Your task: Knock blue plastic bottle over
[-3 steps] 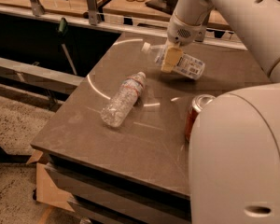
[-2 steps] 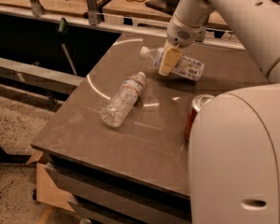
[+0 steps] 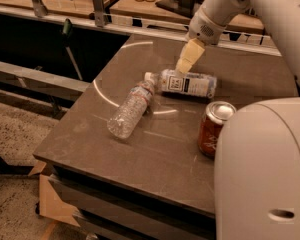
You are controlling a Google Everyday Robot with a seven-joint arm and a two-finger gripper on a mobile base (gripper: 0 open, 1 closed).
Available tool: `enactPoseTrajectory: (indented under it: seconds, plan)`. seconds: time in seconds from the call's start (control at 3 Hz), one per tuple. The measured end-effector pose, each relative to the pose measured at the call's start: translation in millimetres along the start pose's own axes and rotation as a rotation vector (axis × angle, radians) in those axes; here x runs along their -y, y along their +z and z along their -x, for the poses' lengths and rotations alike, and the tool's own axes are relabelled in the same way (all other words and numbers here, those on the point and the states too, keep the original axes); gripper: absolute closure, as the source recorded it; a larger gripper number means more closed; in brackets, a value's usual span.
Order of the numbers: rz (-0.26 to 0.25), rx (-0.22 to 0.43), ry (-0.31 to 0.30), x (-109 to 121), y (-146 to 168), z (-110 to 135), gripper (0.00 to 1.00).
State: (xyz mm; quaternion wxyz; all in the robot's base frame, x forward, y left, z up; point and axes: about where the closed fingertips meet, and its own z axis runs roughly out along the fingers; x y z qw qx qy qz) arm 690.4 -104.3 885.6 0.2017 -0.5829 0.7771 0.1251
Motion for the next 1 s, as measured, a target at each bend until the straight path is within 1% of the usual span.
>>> enactPoseTrajectory:
  seconds: [0.33, 0.67, 1.0]
  plan:
    - [-0.132, 0.128, 0.147, 20, -48, -18, 0.00]
    - [-0.323, 0.209, 0.321, 36, -108, -61, 0.00]
    - [-0.399, 0.251, 0.361, 50, -117, -67, 0.00]
